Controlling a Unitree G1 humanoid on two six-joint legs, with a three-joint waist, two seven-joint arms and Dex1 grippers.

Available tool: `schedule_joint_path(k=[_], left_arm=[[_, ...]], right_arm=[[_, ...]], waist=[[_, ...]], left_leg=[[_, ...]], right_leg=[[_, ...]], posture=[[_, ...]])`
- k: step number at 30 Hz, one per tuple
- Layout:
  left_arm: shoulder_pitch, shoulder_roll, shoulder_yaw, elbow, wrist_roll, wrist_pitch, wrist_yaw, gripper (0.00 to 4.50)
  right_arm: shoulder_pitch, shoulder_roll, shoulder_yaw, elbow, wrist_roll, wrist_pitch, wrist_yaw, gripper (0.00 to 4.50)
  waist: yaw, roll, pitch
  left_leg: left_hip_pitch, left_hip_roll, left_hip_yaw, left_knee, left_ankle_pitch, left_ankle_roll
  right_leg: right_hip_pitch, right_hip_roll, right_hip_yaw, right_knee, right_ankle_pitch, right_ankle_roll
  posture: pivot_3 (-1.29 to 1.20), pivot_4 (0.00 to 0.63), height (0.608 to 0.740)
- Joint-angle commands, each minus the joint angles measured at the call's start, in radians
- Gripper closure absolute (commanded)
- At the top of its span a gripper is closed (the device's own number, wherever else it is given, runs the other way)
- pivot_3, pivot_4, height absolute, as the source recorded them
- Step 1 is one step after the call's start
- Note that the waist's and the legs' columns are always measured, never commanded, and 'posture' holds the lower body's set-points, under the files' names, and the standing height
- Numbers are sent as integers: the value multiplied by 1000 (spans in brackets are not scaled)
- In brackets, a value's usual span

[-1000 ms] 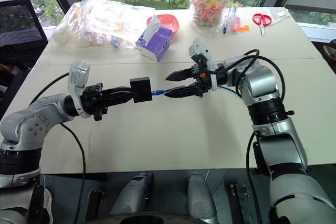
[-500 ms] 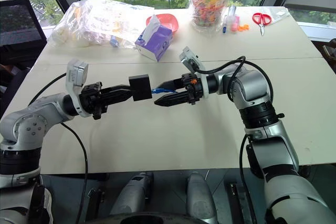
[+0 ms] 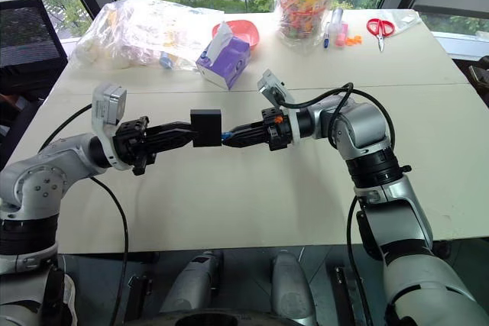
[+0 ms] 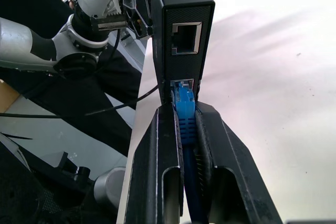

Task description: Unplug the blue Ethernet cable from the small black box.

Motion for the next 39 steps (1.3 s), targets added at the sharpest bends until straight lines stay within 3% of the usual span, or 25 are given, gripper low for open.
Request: schedule_joint_path(k=[1, 7, 12, 38, 39], left_arm=[[6, 11, 1, -44, -13, -5, -4, 4072], [23, 30, -6, -60, -13, -3, -19, 4072], [25, 32, -7, -66, -14, 0, -16, 4072], [34, 44, 0, -89, -26, 11, -9, 4072], [35, 45, 1, -90, -28, 13, -9, 4072]], right_arm=[[-17, 10, 5, -22, 16, -18, 18, 4461], [-24, -4, 3, -3, 18, -13, 35, 4461], [-28, -7, -2, 8, 10, -35, 35, 2391], [-33, -4, 4, 27, 13, -49, 57, 2391], [-33, -4, 5, 27, 13, -49, 58, 2623]], waist=[[0, 0, 0], [0, 0, 0], [1, 0, 0], [0, 0, 0], [0, 0, 0]], left_leg=[[0, 0, 0, 0, 0, 0], [0, 0, 0, 0, 0, 0], [0, 0, 0, 0, 0, 0], [0, 0, 0, 0, 0, 0], [0, 0, 0, 0, 0, 0]], right_leg=[[0, 0, 0, 0, 0, 0], [0, 0, 0, 0, 0, 0], [0, 0, 0, 0, 0, 0], [0, 0, 0, 0, 0, 0], [0, 0, 0, 0, 0, 0]], posture=[[0, 150, 726], [0, 150, 726], [0, 150, 726], [0, 150, 726], [0, 150, 726]])
